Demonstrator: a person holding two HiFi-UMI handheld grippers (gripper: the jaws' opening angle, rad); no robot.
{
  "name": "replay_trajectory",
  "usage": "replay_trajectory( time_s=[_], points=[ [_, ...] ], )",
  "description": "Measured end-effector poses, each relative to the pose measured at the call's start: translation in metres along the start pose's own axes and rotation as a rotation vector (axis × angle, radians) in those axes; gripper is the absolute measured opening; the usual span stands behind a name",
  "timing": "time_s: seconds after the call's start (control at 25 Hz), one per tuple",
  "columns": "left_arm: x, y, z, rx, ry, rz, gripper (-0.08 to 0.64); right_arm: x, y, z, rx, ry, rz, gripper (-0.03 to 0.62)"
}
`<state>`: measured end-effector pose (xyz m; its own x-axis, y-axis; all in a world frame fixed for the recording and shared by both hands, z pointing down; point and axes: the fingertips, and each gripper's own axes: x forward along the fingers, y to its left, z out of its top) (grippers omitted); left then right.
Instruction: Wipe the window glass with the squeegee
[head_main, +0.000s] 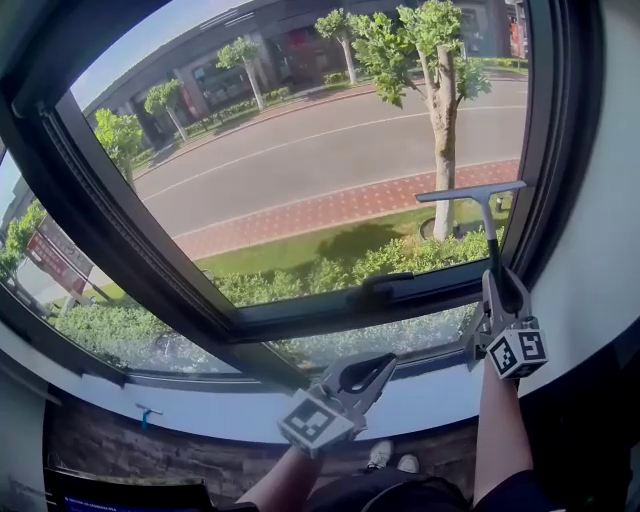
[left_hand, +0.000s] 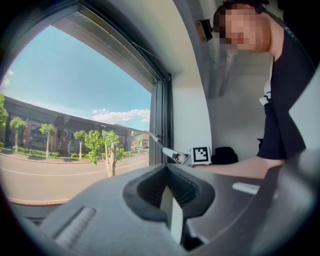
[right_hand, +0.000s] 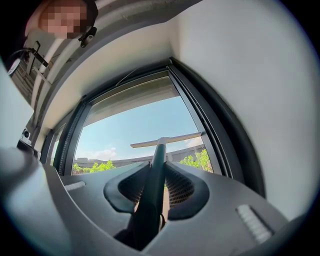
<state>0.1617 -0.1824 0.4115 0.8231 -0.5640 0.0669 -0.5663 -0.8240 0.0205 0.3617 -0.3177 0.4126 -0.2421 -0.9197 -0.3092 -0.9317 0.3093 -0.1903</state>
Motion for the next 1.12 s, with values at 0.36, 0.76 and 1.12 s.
replay_trajectory(
  time_s=[0.36,0.76,1.12],
  points=[
    [0.005,-0.001,-0.016,-0.029,0.022,-0.02,0.003,-0.012,-0.006,-0.025,0.005,0.04,-0.007,0.098],
    [0.008,0.0,-0.025,-0.057,0.038,-0.028,0.003,-0.027,-0.013,-0.057,0.024,0.09,-0.015,0.098],
    [0.007,0.002,-0.022,-0.062,0.035,-0.022,0.003,-0.044,-0.022,-0.091,0.049,0.155,-0.028,0.098]
  ],
)
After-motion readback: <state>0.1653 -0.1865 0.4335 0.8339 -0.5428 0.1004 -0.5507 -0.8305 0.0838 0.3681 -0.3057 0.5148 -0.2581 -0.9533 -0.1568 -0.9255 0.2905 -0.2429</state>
